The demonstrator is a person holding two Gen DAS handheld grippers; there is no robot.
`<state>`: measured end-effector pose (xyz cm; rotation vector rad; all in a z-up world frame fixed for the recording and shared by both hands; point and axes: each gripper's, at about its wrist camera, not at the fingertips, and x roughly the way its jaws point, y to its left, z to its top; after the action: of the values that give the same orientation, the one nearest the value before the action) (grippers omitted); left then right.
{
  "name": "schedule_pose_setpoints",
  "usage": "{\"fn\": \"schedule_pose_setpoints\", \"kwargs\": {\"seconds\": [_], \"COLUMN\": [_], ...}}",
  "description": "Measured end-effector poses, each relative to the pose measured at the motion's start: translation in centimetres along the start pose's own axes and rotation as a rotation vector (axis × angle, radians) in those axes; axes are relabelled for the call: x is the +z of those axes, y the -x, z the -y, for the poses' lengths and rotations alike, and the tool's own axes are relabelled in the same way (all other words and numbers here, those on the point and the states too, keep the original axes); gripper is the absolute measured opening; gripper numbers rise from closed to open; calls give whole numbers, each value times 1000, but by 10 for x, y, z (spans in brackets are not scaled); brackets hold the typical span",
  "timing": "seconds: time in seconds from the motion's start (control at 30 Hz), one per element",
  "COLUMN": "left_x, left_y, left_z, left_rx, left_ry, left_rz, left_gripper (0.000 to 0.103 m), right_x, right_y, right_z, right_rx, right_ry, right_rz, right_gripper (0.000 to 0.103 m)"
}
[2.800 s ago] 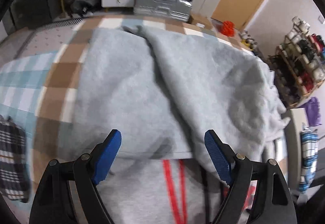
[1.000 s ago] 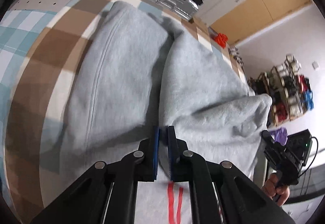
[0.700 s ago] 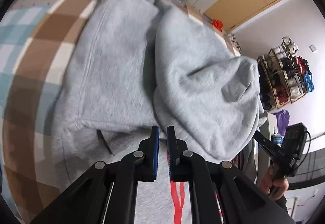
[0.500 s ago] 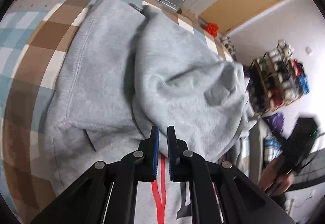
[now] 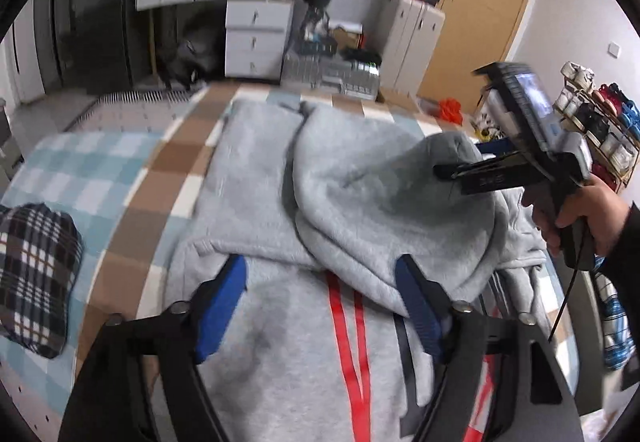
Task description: Fold large clothes
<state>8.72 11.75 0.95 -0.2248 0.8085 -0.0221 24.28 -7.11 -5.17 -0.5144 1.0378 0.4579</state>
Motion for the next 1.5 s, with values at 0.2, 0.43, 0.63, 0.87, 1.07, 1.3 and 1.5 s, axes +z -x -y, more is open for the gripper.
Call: {"fn": "schedule_pose_setpoints", "kwargs": {"seconds": [0.2,0.43,0.63,0.87,1.07,1.3,1.5], "left_x": [-6,-7,-7,-10,8,79,69], "left_y": [-9,-2,1,-6,-2,-17,-85], "left_z": [5,-8,-19,-20,-20,11,50], "left_rx": [120,71,5,-24,-133,-175,-49], "left_ry": [-105,-38,47,64,66,-18,-205], "left_rz": [50,43,25,-29,-27,3,-222], "left_gripper": [76,76,76,76,76,90,90], "right_x": [-4,-64,-133,-161,-107,-27,-11], "right_y": [35,118,98,65,111,125,34], "right_z": [-23,-85,-150,-180,-96,-9,-25], "right_rx": [-52,5,18,5,138,125,-14], "right_ry": [37,197,359,464,84,-258,-87], "right_rz": [119,367,296,179,257,397,58], "right_gripper": [21,19,19,19,52,100,94]}}
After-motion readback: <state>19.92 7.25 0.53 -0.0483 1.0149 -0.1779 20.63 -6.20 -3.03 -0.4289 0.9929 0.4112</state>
